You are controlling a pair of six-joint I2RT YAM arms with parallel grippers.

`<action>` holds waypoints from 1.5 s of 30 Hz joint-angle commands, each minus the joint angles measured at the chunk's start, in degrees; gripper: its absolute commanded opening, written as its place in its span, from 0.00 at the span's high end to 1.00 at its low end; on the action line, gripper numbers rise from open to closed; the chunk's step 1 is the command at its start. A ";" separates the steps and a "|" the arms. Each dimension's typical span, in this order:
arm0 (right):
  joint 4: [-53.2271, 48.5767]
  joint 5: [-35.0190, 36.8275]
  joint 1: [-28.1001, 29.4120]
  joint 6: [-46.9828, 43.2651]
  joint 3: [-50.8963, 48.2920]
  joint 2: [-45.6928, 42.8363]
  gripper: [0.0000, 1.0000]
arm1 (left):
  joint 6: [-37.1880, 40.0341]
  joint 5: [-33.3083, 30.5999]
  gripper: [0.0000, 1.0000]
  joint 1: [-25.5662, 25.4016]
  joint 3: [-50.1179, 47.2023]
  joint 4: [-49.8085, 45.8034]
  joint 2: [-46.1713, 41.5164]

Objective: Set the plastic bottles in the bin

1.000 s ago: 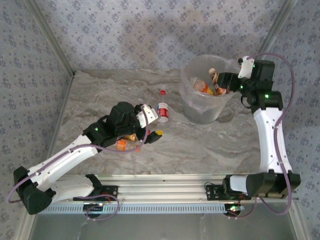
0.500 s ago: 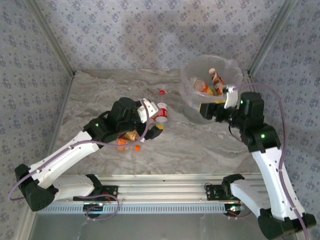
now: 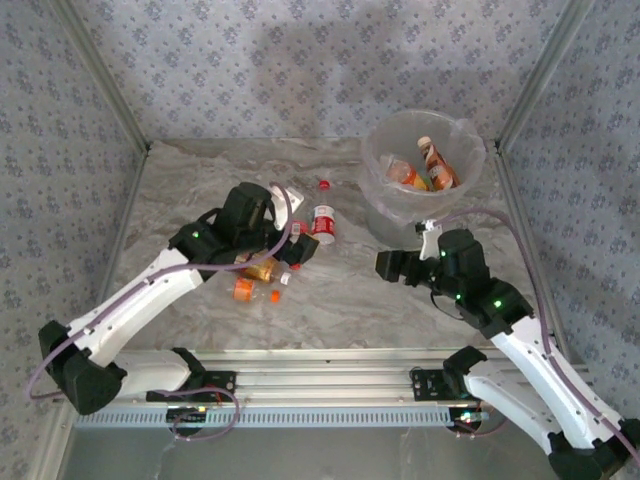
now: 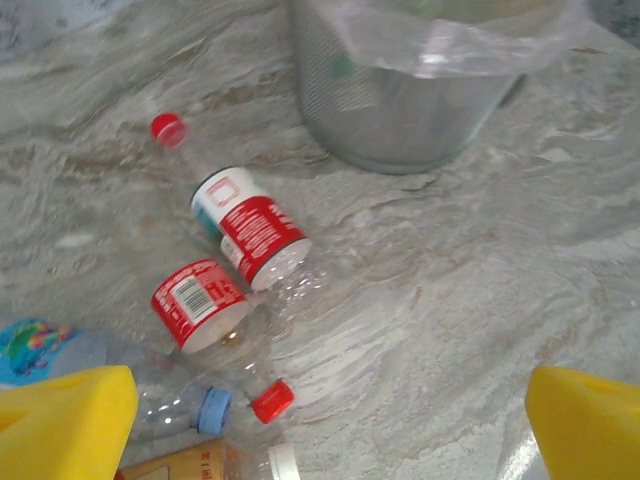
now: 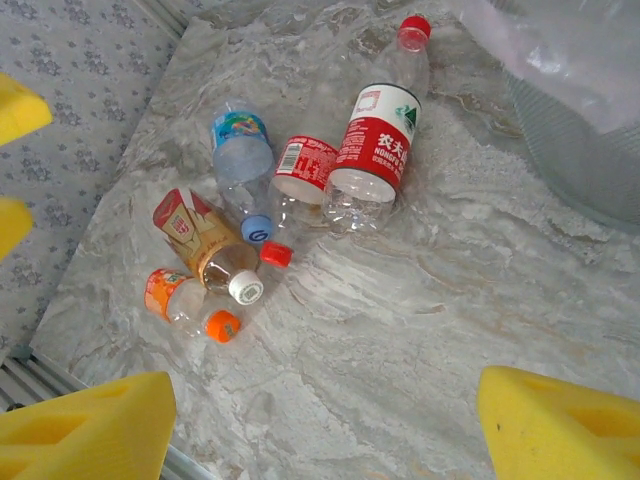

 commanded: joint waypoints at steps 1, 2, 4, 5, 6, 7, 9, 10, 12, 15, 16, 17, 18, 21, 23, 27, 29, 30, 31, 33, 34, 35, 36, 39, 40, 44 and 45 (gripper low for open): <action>5.98 4.65 2.96 3.24 -1.58 1.08 0.19 | -5.42 1.39 0.00 1.09 2.32 -3.16 2.71; 6.09 5.44 3.84 3.03 -1.44 1.79 0.19 | -6.83 0.96 0.00 1.54 2.74 -3.64 3.88; 5.82 7.21 5.84 2.44 -0.99 3.12 0.19 | -9.56 0.83 0.00 3.04 4.23 -5.19 6.89; 5.77 8.07 6.69 2.05 -0.64 3.68 0.19 | -10.92 1.09 0.00 4.04 5.41 -5.78 8.78; 5.57 8.60 7.41 1.74 -0.24 4.09 0.19 | -12.26 1.06 0.00 4.87 6.75 -7.82 10.91; 5.53 8.80 7.79 1.60 0.00 4.54 0.19 | -13.18 0.89 0.00 5.47 7.79 -8.57 12.79; 5.49 9.00 8.37 1.48 0.40 5.28 0.19 | -14.06 0.02 0.00 6.42 10.07 -9.45 16.77; 5.39 8.91 8.57 1.42 0.58 5.56 0.19 | -14.39 -0.35 0.00 6.74 10.93 -9.40 18.54; 4.83 8.75 9.05 1.02 1.03 6.36 0.18 | -15.30 -0.83 0.01 7.75 13.08 -9.72 22.46; 3.34 9.34 9.92 0.28 1.98 7.07 0.18 | -16.68 -1.15 0.04 9.28 15.41 -9.59 28.23; 3.01 9.65 10.15 -0.02 2.19 7.08 0.18 | -17.17 -1.15 0.06 9.86 15.93 -9.51 29.73; 2.59 9.96 10.35 -0.30 2.38 7.08 0.18 | -17.72 -1.18 0.08 10.37 16.57 -9.75 31.58; 2.21 10.14 10.43 -0.43 2.55 7.04 0.17 | -17.95 -1.03 0.10 10.93 17.47 -10.07 33.31; 1.78 10.14 10.55 -0.69 2.57 6.86 0.17 | -17.96 -1.46 0.16 11.92 19.03 -10.27 37.79; 1.80 9.90 10.65 -0.84 2.60 6.93 0.17 | -17.88 -0.80 0.18 12.29 19.86 -10.19 39.88; 1.64 10.09 10.76 -0.92 2.33 6.82 0.17 | -17.54 0.44 0.19 12.35 21.42 -10.78 42.80; 1.71 10.16 10.77 -0.95 2.13 6.88 0.17 | -17.54 0.52 0.20 12.34 21.80 -10.96 43.98; 1.73 10.27 10.73 -0.89 2.05 6.82 0.17 | -17.59 0.82 0.22 12.34 21.93 -10.84 44.50; 1.80 10.33 10.79 -0.93 2.00 6.87 0.17 | -17.78 1.29 0.22 12.36 21.96 -10.79 44.92; 1.72 10.52 10.78 -0.95 1.85 6.80 0.17 | -18.00 2.01 0.24 12.41 21.98 -10.68 45.42; 1.68 10.59 10.85 -0.80 1.80 6.66 0.17 | -18.05 2.23 0.25 12.47 22.04 -10.63 45.69; 1.60 10.61 10.86 -0.83 1.73 6.65 0.17 | -18.05 2.42 0.25 12.41 22.14 -10.76 45.93; 1.66 10.68 10.78 -0.71 1.65 6.48 0.17 | -18.21 2.65 0.25 12.46 22.24 -10.92 46.27; 1.71 10.95 10.84 -0.66 1.42 6.43 0.17 | -18.40 3.86 0.25 12.46 22.30 -10.70 46.93; 1.72 10.98 10.86 -0.69 1.41 6.40 0.17 | -18.52 4.05 0.25 12.48 22.22 -10.63 47.16; 1.74 10.99 10.87 -0.40 1.06 6.45 0.17 | -18.51 4.90 0.27 12.48 22.07 -10.14 47.60; 1.79 10.98 10.92 -0.41 1.06 6.42 0.17 | -18.44 5.29 0.29 12.42 22.07 -10.01 47.65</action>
